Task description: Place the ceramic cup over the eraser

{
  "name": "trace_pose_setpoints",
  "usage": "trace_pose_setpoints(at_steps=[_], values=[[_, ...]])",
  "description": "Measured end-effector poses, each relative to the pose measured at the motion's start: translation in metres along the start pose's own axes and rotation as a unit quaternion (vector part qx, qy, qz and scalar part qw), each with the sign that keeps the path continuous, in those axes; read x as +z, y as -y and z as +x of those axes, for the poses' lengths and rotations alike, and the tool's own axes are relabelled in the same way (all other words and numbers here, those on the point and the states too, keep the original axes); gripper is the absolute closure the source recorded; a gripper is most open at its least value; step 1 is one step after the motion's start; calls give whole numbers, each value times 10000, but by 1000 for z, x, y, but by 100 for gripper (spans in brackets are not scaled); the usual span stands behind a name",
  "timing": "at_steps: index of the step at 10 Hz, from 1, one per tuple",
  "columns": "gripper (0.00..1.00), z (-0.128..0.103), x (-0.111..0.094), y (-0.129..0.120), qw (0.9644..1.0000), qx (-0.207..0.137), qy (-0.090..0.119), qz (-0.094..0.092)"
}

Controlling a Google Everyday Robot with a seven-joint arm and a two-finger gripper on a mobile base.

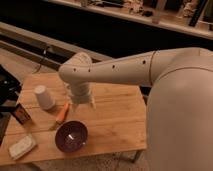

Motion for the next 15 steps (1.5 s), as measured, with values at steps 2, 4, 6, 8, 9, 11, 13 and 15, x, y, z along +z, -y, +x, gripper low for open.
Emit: trace_pose_setpoints(at_steps=[2,4,6,8,9,11,13,15], values=[[35,0,0,0,10000,0,1,-1],[35,0,0,0,10000,0,1,0],[35,0,-1,0,10000,-1,9,-1],[35,0,-1,0,10000,1,12,-2],[35,0,-1,0,10000,-1,12,-2],[35,0,-1,0,10000,-2,12,-2],[35,-2,-3,-2,10000,-71,26,6],[35,-12,-9,-28,9980,-608,139,82]])
